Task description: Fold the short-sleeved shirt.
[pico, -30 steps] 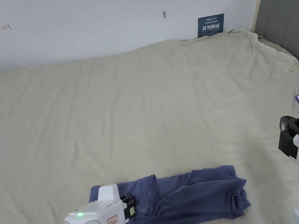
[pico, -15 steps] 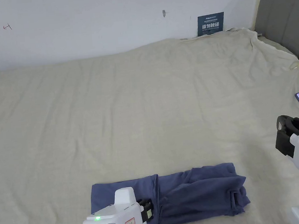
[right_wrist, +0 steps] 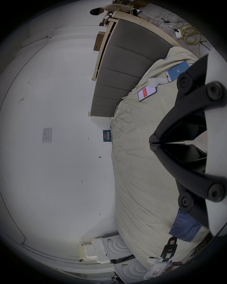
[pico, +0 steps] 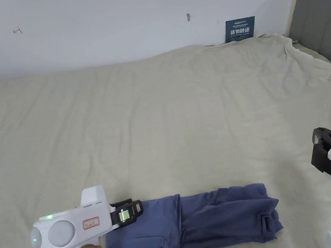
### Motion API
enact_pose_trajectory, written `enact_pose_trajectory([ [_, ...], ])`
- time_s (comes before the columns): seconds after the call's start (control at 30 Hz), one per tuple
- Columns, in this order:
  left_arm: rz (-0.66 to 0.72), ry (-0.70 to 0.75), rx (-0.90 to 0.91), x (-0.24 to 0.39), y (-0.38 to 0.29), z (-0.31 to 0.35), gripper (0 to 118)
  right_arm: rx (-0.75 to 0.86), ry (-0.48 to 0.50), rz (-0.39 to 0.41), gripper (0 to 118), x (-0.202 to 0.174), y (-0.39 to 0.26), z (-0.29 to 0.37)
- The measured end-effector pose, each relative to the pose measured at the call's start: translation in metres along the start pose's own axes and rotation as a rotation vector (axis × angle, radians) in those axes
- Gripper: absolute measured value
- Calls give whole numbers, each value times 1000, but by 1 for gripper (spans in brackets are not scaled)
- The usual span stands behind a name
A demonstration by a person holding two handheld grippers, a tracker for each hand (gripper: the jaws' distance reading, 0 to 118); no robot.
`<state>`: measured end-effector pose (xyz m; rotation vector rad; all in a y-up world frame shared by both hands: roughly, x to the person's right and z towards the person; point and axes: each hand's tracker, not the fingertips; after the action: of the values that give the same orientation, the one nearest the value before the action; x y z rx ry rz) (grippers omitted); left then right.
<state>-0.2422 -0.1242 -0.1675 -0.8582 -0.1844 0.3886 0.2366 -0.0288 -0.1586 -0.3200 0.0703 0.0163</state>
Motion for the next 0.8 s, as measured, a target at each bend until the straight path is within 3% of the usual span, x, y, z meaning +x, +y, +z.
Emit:
enact_pose_trajectory([
  [0.03,4,19,-13,-8,1,0,80,-2,1,-1,0,-1,0,-1],
  [0.1,15,49,-26,-24,2,1,98,-4,6,-3,0,-4,0,-2],
  [0.27,140,58,-67,-72,0,-1,98,-10,19,5,0,-11,0,-5],
  [0.47,176,37,-148,-97,-10,-21,98,-19,26,12,0,-16,0,-9],
  [0.6,161,42,-197,-96,-17,-38,82,-24,25,18,0,-18,0,-10],
  [0.77,109,23,-185,-82,-18,-48,76,-30,20,20,0,-17,0,-11],
  [0.8,105,26,-189,-79,-16,-51,67,-30,20,19,0,-17,0,-11],
])
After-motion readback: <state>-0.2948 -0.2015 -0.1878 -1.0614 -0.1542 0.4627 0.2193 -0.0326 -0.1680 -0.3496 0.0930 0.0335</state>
